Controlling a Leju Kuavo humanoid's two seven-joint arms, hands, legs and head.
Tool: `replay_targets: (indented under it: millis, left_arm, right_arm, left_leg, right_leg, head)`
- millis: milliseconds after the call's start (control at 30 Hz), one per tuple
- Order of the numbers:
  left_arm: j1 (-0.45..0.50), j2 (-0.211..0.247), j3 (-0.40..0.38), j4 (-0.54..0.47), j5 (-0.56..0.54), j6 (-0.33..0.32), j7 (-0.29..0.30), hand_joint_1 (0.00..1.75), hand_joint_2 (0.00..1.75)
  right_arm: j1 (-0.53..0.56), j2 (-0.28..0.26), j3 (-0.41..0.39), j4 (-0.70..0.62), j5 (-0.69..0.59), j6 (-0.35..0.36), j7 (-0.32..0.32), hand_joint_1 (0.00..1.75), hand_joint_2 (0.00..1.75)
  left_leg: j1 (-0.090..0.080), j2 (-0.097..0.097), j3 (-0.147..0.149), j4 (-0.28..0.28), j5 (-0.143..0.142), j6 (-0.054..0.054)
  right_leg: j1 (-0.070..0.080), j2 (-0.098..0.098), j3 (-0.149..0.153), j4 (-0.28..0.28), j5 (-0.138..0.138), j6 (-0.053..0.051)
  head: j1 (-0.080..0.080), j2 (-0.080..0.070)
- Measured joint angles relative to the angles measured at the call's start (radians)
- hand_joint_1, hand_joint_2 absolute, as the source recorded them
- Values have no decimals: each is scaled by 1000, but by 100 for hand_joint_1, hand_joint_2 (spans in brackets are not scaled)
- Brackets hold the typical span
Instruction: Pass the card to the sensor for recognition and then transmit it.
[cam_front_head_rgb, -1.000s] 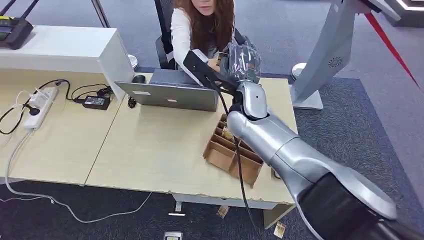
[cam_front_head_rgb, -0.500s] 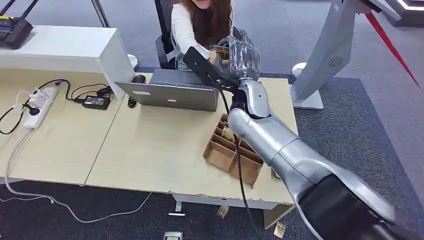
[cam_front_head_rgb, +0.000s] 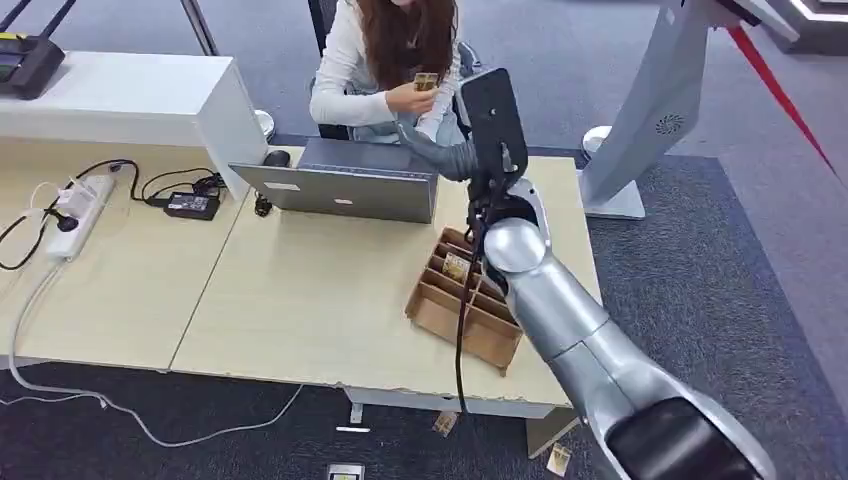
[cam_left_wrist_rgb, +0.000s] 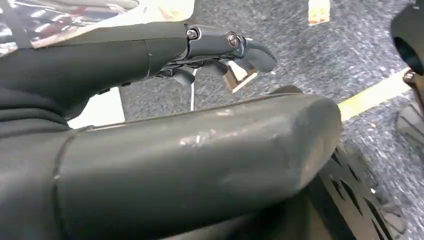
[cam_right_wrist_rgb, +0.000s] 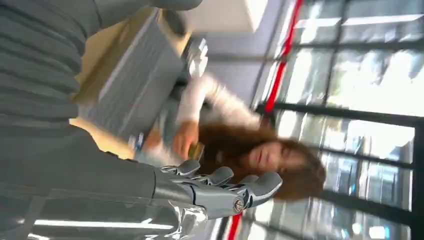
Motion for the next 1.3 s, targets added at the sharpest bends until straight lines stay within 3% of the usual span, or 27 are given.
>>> replay_targets:
  millis: [133, 267, 500, 800, 867, 1000, 1133, 1300]
  left_arm:
    - [2, 1, 2, 0, 18, 19, 18, 0, 0]
    - [4, 3, 5, 0, 29, 29, 36, 0, 0]
    - [12, 6, 6, 0, 19, 26, 51, 0, 0]
    - [12, 6, 6, 0, 13, 14, 73, 0, 0]
    - [12, 5, 6, 0, 10, 17, 78, 0, 0]
    - [11, 4, 6, 0, 3, 17, 86, 0, 0]
    - [11, 3, 6, 0, 0, 21, 85, 0, 0]
    - [10, 3, 4, 0, -4, 23, 80, 0, 0]
  right_arm:
    - [147, -18, -56, -185, -188, 32, -105, 0, 175]
    - [295, -43, -112, -360, -272, 3, -207, 0, 175]
    - [417, -86, -201, -530, -297, -66, -246, 0, 175]
    - [419, -127, -309, -579, -289, -221, -252, 0, 175]
    - [424, -148, -326, -568, -314, -196, -270, 0, 175]
    - [467, -199, -390, -539, -371, -78, -313, 0, 175]
    - [480, -211, -425, -529, -340, -88, -327, 0, 175]
    - [494, -217, -439, -537, -238, -160, -303, 0, 175]
  left_leg:
    - [0, 0, 0, 0, 0, 0]
    - [0, 0, 0, 0, 0, 0]
    - [0, 2, 0, 0, 0, 0]
    - [0, 2, 0, 0, 0, 0]
    - [0, 2, 1, 0, 0, 0]
    - [0, 1, -1, 0, 0, 0]
    - [-1, 4, 0, 0, -1, 1]
    - [0, 4, 0, 0, -1, 1]
  right_leg:
    - [0, 0, 0, 0, 0, 0]
    - [0, 0, 0, 0, 0, 0]
    - [-1, 1, 0, 0, 0, 0]
    - [-1, 1, 0, 0, 1, -1]
    - [-1, 1, -1, -1, 0, -1]
    - [-1, 0, 0, -1, 0, 0]
    - [-1, 2, 0, -1, 0, 0]
    - [-1, 2, 0, -1, 0, 0]
  head:
    - [0, 0]
    - [0, 0]
    - [0, 0]
    - [0, 0]
    - [0, 0]
    - [0, 0]
    - [0, 0]
    - [0, 0]
